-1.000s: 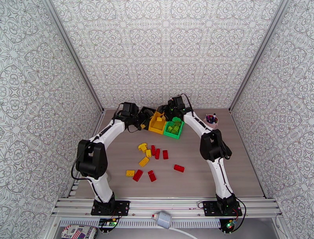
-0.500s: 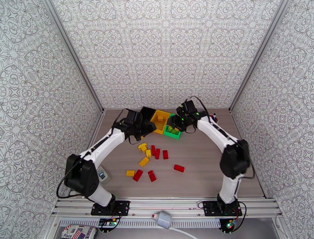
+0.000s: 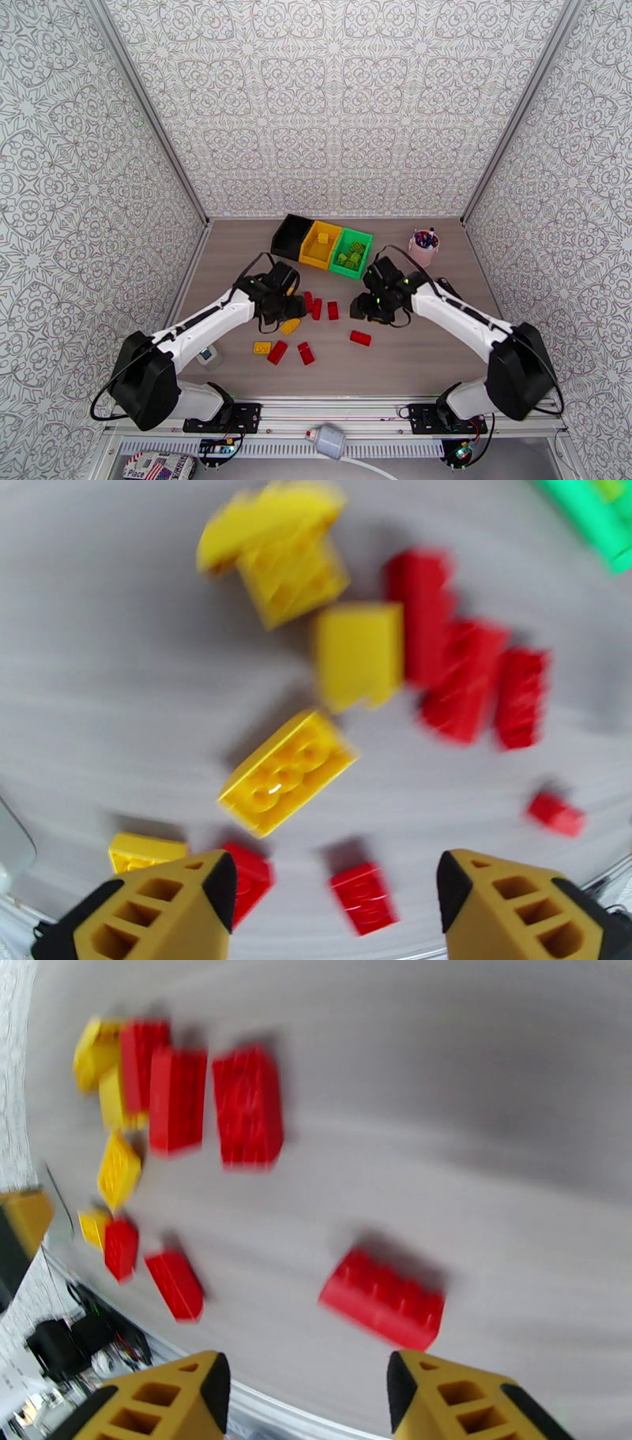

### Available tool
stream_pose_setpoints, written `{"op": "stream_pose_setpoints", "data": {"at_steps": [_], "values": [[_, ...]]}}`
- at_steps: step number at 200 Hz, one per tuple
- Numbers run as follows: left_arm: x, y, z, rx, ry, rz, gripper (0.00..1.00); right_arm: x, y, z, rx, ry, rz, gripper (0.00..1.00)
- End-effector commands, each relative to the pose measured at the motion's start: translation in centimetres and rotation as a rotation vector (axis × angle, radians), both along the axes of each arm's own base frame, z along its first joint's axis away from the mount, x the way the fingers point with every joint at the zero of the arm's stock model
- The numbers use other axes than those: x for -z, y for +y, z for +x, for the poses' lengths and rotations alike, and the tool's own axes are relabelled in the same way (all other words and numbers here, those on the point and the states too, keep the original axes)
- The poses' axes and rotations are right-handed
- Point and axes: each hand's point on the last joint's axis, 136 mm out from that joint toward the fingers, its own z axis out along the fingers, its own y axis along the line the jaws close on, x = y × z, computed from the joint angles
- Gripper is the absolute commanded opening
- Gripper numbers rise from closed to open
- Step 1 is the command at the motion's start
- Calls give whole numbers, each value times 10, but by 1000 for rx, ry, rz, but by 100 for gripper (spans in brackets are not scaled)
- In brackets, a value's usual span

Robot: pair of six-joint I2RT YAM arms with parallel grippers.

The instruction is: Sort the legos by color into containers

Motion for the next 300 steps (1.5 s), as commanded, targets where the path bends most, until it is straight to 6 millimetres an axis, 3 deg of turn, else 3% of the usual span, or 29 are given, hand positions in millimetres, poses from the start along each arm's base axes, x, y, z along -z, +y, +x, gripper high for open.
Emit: {"op": "stream_pose_setpoints", "data": {"at_steps": [1,51,127,174,201,243,274,300], "values": [[11,2,-1,103,4,40,65,-3,-1,-8,19,-24,-9,57],[32,-4,10,243,65,113,64,-15,-7,-22,21,-46,-9,56],[59,-4,27,299,155,187,61,-22,-22,-33,53,-66,-15,56],[61,-7,30,300,158,185,49,-20,-23,-34,57,-59,-22,56],[53,-7,32,296,138,190,39,-17,-20,-31,56,-54,-20,56],[33,-10,31,278,103,170,31,-16,-13,-25,48,-49,-12,55],[6,-19,33,250,46,73,29,-18,0,-16,36,-50,21,55],[-24,-36,46,203,-25,-128,28,-25,23,-2,31,-60,105,55]]}}
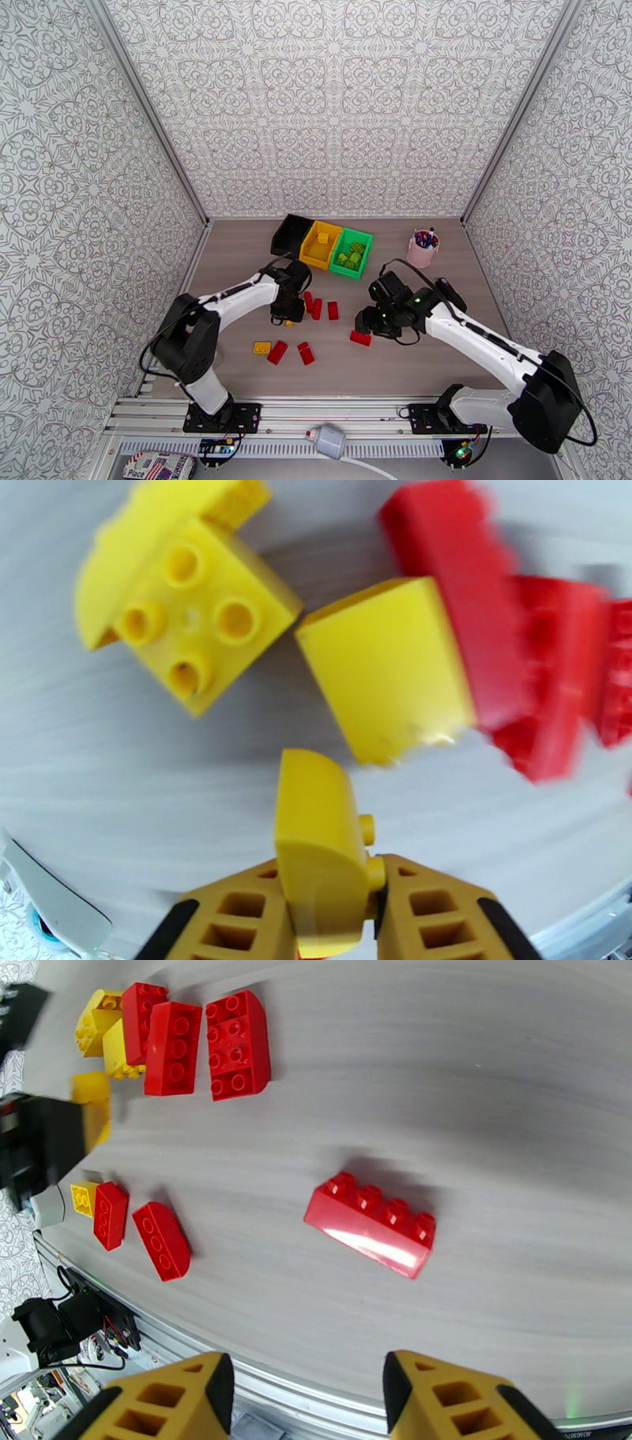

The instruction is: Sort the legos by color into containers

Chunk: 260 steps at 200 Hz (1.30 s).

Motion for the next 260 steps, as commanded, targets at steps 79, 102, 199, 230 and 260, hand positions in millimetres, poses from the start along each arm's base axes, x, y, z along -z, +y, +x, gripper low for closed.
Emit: {"op": "stream_pose_setpoints", "data": {"at_steps": [79,102,199,230,260], "values": [[-95,-58,87,-212,-109,-658,28,-50,110,91,-14,-49,383,53],[-101,-60,117,-259,-127,-708,28,-57,115,119,22,-46,441,52],[-90,-67,254,-376,-167,-749,44,-77,56,182,159,-70,482,52],[-93,-74,281,-378,-186,-767,66,-76,44,182,169,-66,453,52],[-118,-78,283,-337,-238,-766,72,-69,35,175,167,-61,391,52]]}}
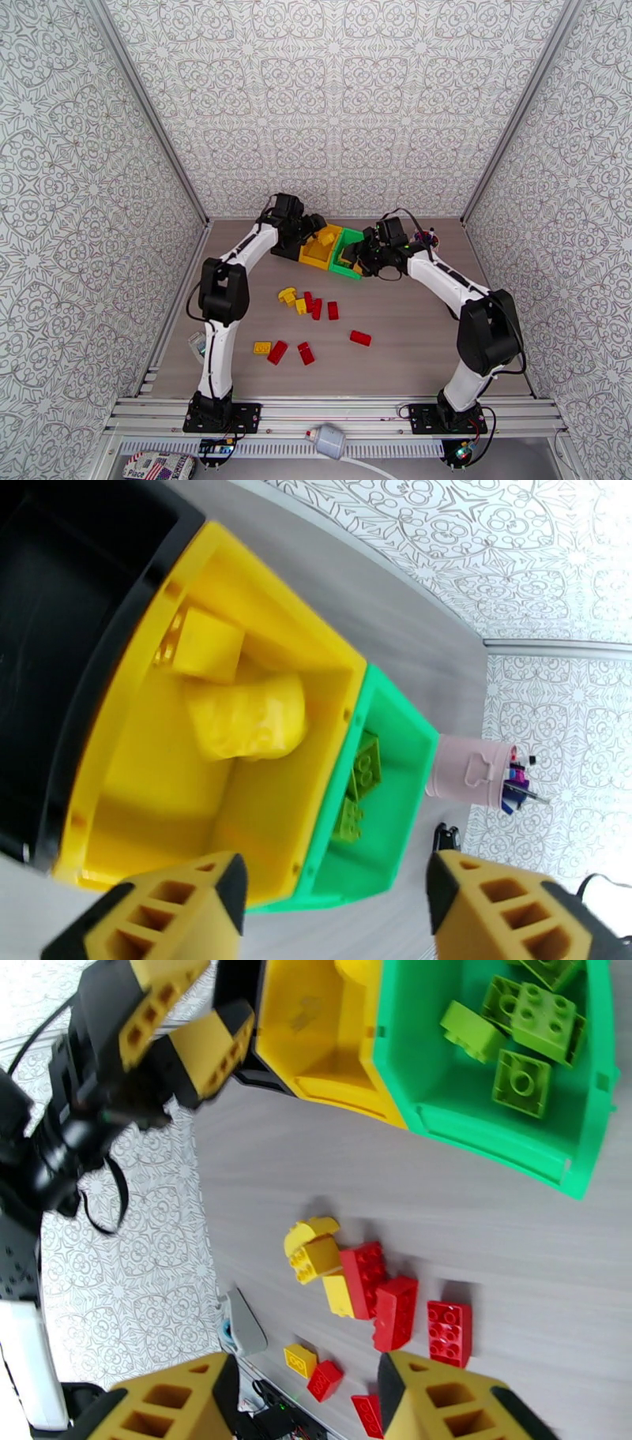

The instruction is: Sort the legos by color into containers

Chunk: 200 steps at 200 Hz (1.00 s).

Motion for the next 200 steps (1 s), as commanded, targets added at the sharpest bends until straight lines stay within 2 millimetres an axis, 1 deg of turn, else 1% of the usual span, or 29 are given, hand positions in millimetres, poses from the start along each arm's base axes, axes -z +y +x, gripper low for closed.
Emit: {"op": "stream_pose_setpoints", "data": {"at_steps": [1,20,25,26,28,33,36,38,41,63,84,90,99,108,137,152,178,200], "values": [[-30,-4,-3,25,-40,-1,72,-7,-8,-6,-12,-12,-46,52],[-37,-4,-16,43,-54,59,74,1,-14,-13,-11,7,-81,51],[-31,-3,-20,46,-42,83,74,3,-16,-15,-11,9,-89,51],[-37,-2,-22,46,-51,85,74,3,-16,-15,-11,10,-90,51],[-42,-1,-25,45,-58,92,75,4,-17,-16,-12,10,-93,51],[-44,0,-31,49,-60,115,75,5,-18,-19,-13,13,-101,51],[-49,1,-33,49,-71,126,75,7,-19,-20,-12,15,-107,51],[-41,2,-38,52,-51,144,76,7,-20,-21,-13,14,-110,51],[-38,5,-42,51,-44,163,76,7,-21,-23,-12,15,-115,51],[-39,19,-75,47,-32,281,79,10,-27,-34,-16,15,-150,51],[-36,39,-109,19,-17,393,83,11,-29,-47,-29,8,-182,51],[-31,46,-119,10,-2,426,84,11,-28,-51,-34,7,-191,51],[-31,55,-134,-2,4,460,85,12,-28,-58,-41,4,-207,51],[-24,63,-151,-8,26,489,86,13,-27,-64,-52,1,-222,52],[-13,91,-198,-58,74,540,90,16,-19,-85,-91,-6,-268,54],[-3,106,-222,-84,108,561,92,17,-13,-95,-113,-14,-289,54],[10,129,-256,-132,168,587,93,17,-3,-110,-146,-28,-310,56],[22,142,-281,-173,225,582,93,16,4,-121,-167,-44,-324,58]]}}
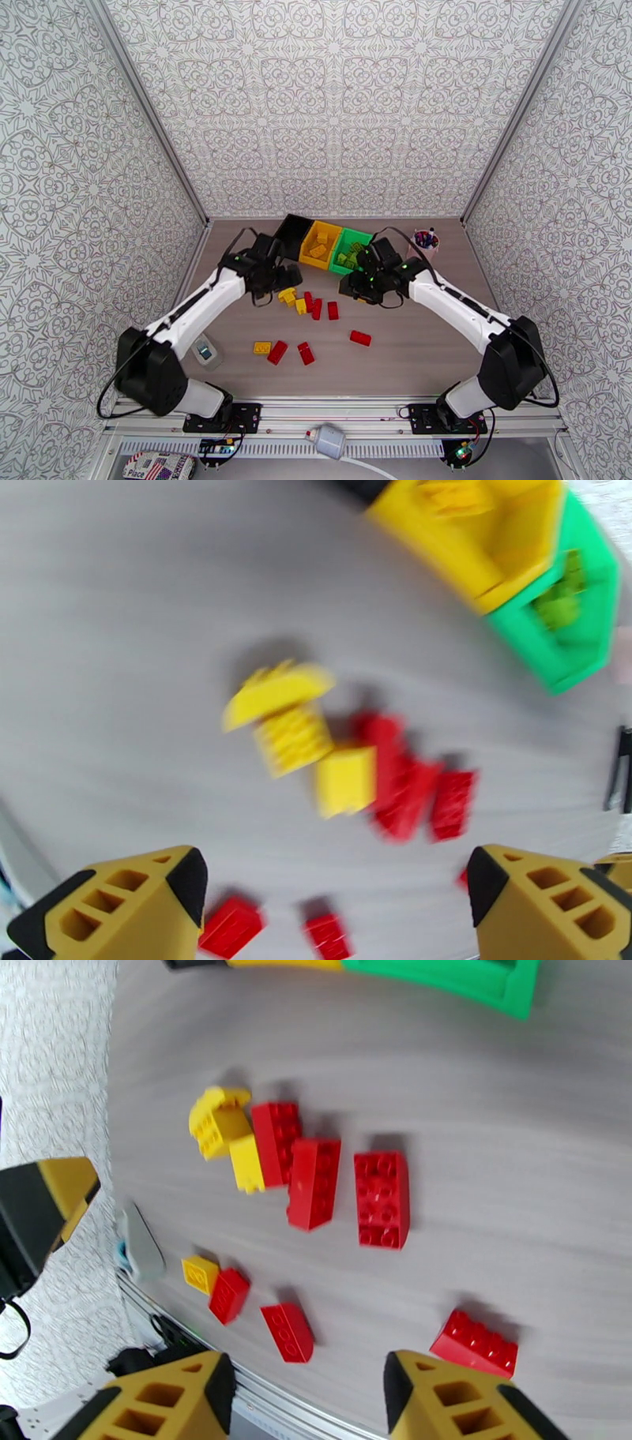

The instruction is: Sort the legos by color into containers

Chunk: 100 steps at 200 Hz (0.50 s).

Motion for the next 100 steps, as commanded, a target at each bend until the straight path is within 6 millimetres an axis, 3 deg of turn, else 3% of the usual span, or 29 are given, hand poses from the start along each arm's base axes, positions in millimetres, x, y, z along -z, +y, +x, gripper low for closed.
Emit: {"op": "stream_pose_setpoints", "data": {"at_steps": [1,63,100], "values": [[10,22,-26,-95,43,27,93,0,-3,-12,-7,-25,-46,58],[62,40,-89,-369,165,-155,92,8,18,-35,-68,-20,-79,59],[81,38,-104,-490,200,-274,91,13,26,-41,-84,-17,-93,59]]}}
